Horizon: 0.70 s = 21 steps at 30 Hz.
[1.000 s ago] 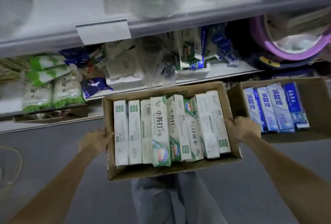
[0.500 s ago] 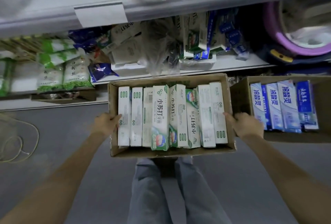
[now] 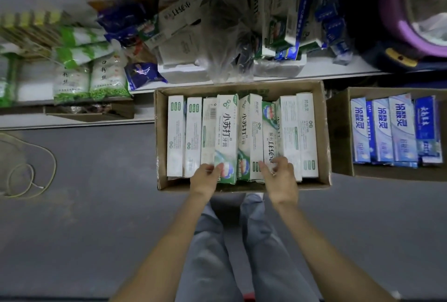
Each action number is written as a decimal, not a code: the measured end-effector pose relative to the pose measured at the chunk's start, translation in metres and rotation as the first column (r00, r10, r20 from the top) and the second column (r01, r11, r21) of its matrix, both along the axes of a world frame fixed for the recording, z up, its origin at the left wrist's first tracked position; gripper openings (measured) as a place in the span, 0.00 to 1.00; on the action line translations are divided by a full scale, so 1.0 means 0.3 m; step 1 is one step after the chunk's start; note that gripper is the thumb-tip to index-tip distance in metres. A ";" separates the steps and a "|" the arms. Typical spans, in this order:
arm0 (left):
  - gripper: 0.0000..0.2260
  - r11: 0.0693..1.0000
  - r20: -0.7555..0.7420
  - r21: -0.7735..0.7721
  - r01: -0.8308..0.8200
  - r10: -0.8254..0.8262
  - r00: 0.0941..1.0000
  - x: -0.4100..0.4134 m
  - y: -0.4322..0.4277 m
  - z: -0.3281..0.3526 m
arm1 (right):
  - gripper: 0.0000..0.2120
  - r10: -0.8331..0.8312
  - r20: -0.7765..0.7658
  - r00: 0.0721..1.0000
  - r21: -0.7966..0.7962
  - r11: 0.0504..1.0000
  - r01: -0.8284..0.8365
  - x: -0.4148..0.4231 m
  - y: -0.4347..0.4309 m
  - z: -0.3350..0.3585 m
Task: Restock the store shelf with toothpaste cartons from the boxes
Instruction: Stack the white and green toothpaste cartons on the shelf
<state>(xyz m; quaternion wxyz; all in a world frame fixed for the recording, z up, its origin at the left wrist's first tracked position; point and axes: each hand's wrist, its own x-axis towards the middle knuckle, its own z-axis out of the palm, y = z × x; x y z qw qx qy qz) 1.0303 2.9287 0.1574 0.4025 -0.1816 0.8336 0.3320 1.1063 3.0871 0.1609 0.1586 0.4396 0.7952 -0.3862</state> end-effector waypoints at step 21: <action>0.14 0.838 0.167 0.282 -0.467 0.437 0.884 0.008 0.021 -0.006 | 0.22 -0.177 0.009 0.984 -0.396 0.903 0.166 -0.026 0.021 -0.096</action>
